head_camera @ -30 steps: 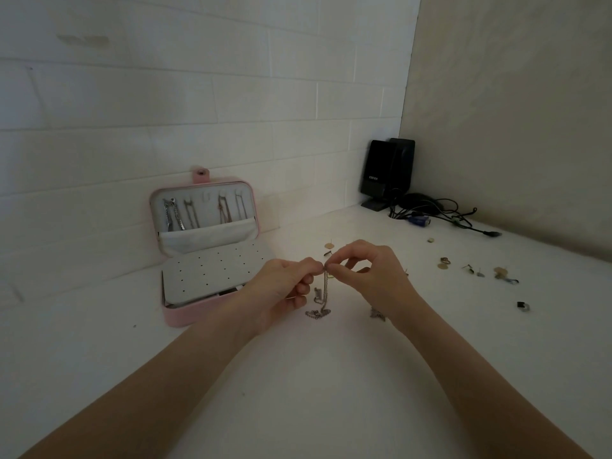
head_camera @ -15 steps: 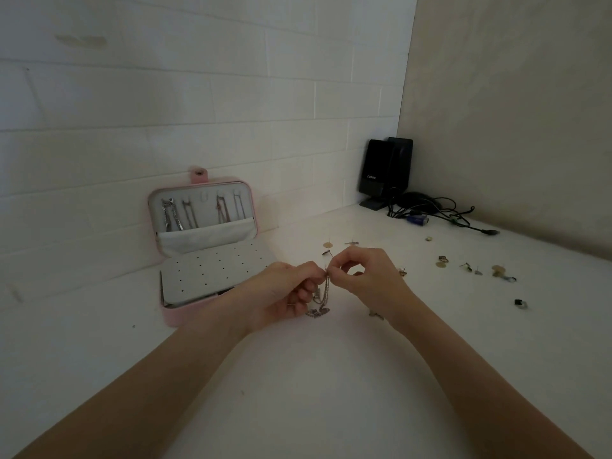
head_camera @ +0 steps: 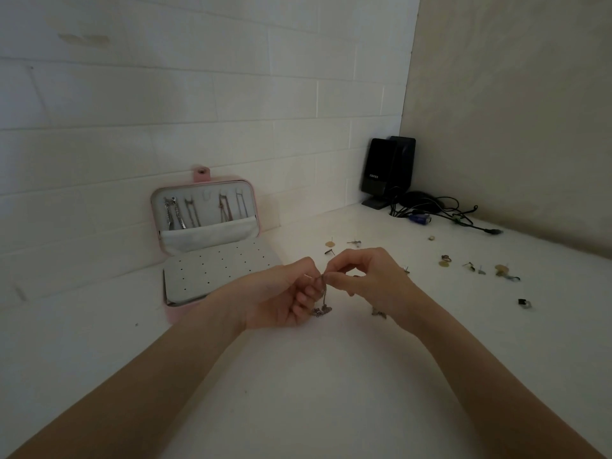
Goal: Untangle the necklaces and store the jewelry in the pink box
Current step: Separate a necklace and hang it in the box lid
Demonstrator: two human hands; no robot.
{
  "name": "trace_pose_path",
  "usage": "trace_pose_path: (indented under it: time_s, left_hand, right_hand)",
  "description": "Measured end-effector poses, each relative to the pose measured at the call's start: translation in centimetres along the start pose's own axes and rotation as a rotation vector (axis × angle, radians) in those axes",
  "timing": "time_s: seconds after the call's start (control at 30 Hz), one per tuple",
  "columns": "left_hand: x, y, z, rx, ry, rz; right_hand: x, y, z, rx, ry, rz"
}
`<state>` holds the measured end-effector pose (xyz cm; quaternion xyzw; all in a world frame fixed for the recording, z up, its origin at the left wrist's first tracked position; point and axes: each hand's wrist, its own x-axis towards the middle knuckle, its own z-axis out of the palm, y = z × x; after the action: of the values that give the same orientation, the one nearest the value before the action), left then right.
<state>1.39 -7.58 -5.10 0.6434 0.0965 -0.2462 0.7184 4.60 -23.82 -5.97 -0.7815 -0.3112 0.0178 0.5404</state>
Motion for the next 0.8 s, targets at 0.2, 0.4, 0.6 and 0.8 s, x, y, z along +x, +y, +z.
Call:
trace_pose_path:
  time_s: [0.2,0.4,0.6,0.8]
  left_hand:
    - [-0.5,0.1,0.1,0.039,-0.077,-0.026]
    - [-0.6,0.2,0.1,0.450,0.367,0.438]
    - [-0.9,0.7,0.5,0.991,0.423,0.772]
    - [-0.6,0.7,0.0,1.082,0.377,0.748]
  right_hand:
    - [-0.3,0.3,-0.5,0.168,-0.132,0.118]
    - [-0.3,1.1,-0.6,0.194,-0.108,0.239]
    - [-0.1,1.2,-0.6,0.217,-0.075,0.201]
    - [-0.1,1.0,-0.5,0.205,-0.105,0.208]
